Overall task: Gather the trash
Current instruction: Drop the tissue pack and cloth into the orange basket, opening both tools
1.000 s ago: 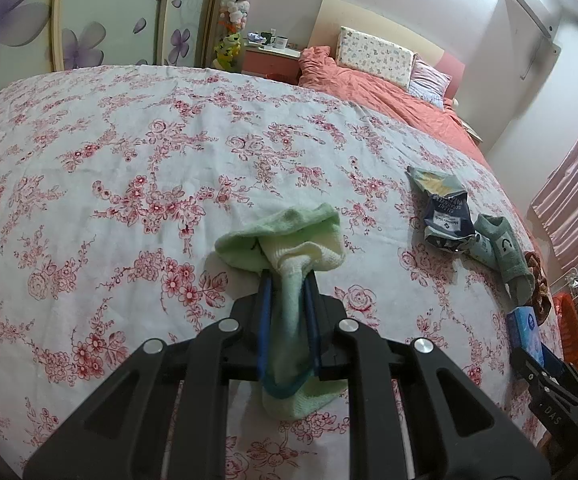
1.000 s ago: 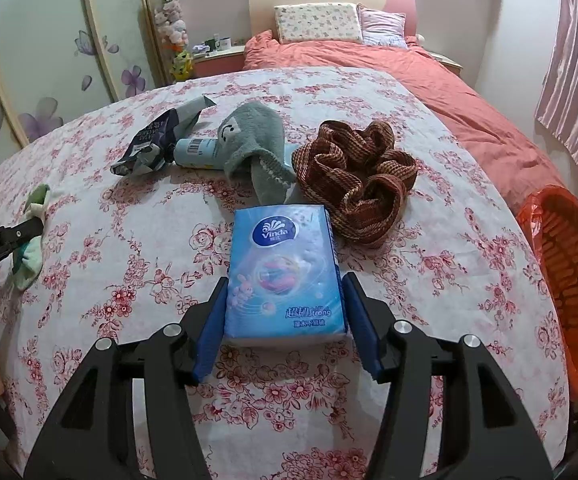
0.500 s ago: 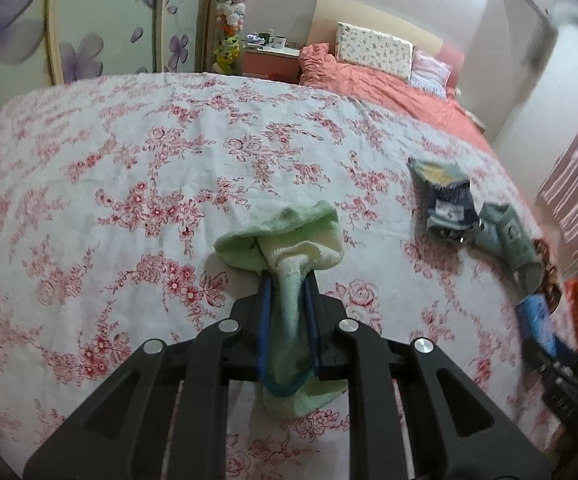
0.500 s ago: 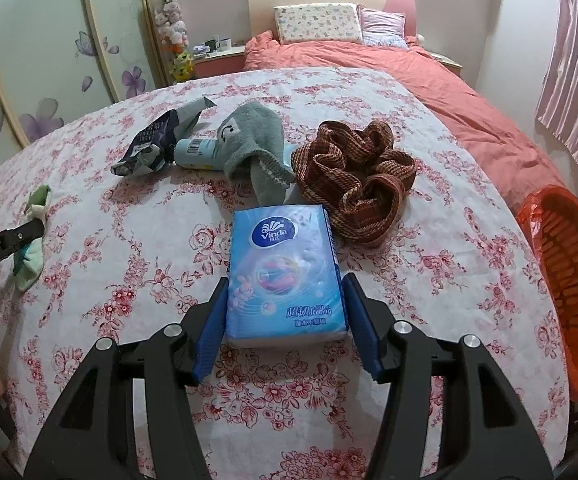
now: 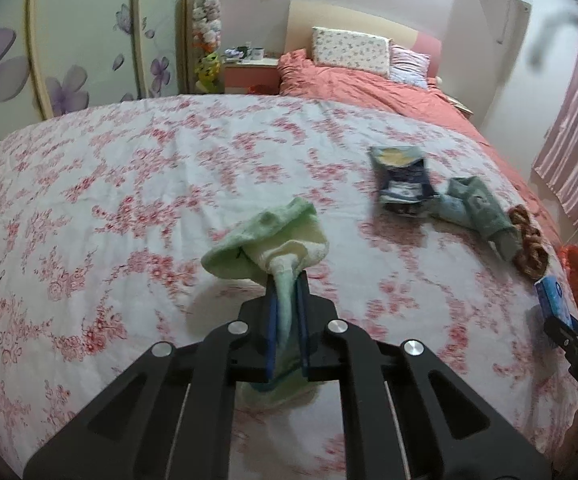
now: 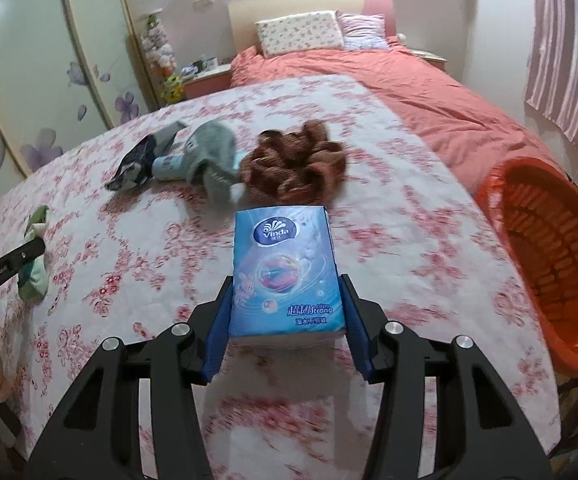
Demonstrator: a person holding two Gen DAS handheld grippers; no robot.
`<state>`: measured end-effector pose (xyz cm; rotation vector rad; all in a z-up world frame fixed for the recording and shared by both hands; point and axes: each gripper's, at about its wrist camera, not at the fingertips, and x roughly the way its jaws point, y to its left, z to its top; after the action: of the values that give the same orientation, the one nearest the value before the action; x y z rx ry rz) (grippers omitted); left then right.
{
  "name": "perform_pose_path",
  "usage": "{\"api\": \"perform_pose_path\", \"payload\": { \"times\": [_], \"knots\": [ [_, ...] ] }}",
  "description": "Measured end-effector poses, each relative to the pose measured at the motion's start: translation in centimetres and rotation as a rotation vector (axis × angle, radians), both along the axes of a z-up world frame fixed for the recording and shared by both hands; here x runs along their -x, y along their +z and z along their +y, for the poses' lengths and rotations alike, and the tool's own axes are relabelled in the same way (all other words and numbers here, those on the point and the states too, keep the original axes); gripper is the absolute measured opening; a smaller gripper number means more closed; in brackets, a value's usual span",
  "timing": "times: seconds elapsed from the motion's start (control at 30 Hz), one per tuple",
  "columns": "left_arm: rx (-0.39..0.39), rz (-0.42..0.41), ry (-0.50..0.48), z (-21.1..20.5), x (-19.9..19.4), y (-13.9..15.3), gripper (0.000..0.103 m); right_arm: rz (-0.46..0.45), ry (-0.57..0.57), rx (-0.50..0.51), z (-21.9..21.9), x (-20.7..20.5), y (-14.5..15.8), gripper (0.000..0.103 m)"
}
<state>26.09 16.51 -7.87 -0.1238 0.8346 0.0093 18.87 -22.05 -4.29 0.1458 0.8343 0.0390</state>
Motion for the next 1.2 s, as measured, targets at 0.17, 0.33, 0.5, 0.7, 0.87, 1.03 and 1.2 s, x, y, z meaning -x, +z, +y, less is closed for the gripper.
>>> {"api": "perform_pose_path", "payload": {
  "times": [0.17,0.33,0.5,0.7,0.87,1.03,1.2],
  "knots": [
    [0.006,-0.027,-0.059,-3.4,0.8,1.3,0.01,-0.054,-0.046,0.006,-2.0,1.4,1.1,0.05],
    [0.013,-0.057,-0.133,-7.5,1.6,3.0,0.01,-0.129,-0.105,0.017,-4.7,3.0,2.8,0.05],
    [0.044,-0.104,-0.229,-12.4,2.3,5.5,0.01,-0.178,-0.166,0.005,-7.7,3.9,4.3,0.05],
    [0.084,-0.134,-0.343,-17.9,3.3,7.4,0.01,-0.218,-0.253,0.009,-11.7,5.3,5.3,0.051],
    [0.099,-0.14,-0.441,-23.1,4.1,8.1,0.01,-0.224,-0.331,-0.015,-15.5,6.1,5.1,0.051],
    [0.118,-0.131,-0.538,-28.3,4.6,8.2,0.01,-0.224,-0.393,-0.04,-18.4,6.5,4.7,0.051],
    [0.138,-0.109,-0.629,-33.6,4.6,7.8,0.01,-0.231,-0.429,-0.064,-21.1,6.4,4.2,0.051]
  ]
}}
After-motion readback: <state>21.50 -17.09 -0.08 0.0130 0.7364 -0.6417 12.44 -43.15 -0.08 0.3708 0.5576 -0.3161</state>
